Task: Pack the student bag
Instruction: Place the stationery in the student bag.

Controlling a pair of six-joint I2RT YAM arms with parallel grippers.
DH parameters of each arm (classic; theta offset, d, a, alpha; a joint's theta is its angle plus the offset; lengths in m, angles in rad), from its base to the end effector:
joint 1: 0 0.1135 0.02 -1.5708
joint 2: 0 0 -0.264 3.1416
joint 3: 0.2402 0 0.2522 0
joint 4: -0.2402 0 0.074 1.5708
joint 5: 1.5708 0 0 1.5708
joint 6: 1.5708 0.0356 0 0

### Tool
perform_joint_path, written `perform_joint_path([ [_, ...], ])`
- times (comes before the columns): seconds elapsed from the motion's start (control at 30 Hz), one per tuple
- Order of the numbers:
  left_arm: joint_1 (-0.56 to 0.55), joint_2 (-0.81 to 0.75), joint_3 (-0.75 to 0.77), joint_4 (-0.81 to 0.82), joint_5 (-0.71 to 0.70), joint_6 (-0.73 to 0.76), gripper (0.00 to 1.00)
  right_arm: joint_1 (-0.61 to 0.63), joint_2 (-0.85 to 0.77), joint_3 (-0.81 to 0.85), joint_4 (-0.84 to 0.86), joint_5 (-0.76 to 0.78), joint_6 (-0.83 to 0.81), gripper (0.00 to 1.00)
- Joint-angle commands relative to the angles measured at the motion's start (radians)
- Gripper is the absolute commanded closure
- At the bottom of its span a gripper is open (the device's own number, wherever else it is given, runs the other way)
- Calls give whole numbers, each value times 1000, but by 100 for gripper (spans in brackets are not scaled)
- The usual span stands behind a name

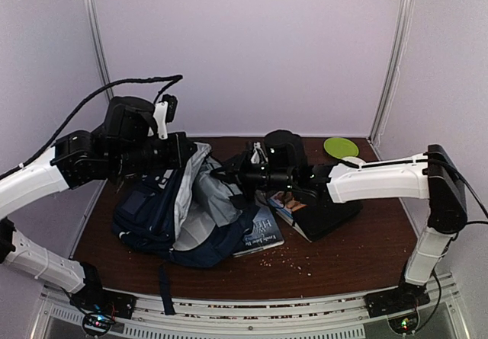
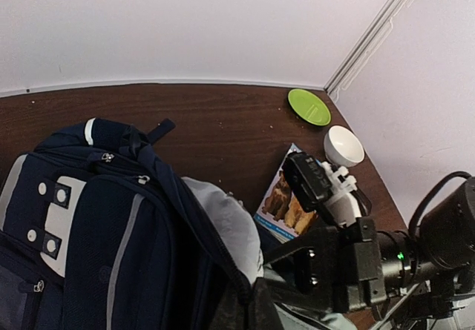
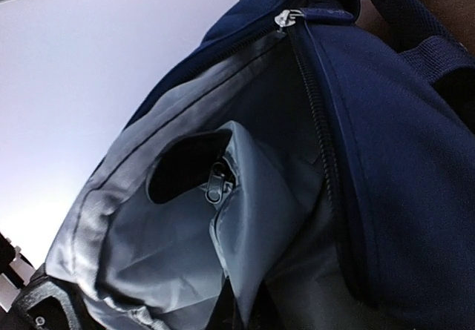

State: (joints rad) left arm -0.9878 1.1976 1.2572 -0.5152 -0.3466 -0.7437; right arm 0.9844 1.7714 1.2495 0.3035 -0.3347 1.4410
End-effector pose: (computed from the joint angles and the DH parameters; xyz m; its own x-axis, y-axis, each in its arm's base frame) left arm 0.1539 -0.2114 0.3865 -0.5962 -0.2526 -0.7621 0.2903 0.8172 -0.4980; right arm 0.2226 0.3562 0.2788 -0.9716 0.2301 -0.0558 -0.0059 0.2120 0.9772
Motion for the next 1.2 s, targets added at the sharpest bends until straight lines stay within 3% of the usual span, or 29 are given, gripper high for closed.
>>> perform_joint_path([
  [0.0,2,-90,-22,197,-1,-17,100,-12,32,42,82,-59,7,100],
  [0.13,1,-94,-45,191,-26,-19,100,-23,4,16,-59,-37,-109,77],
  [0.23,1,-73,-53,188,-37,-19,100,-30,-37,-17,-154,-11,-192,66],
  [0.47,1,-28,-57,175,-59,-6,100,-34,-130,37,-505,25,-518,56],
  [0.73,1,-14,-50,173,-57,7,100,47,-57,219,-876,38,-852,32],
  [1.03,1,-13,-37,150,-47,5,100,128,65,310,-925,23,-926,23],
  [1.17,2,-19,-34,149,-39,2,100,139,117,315,-930,53,-907,27],
])
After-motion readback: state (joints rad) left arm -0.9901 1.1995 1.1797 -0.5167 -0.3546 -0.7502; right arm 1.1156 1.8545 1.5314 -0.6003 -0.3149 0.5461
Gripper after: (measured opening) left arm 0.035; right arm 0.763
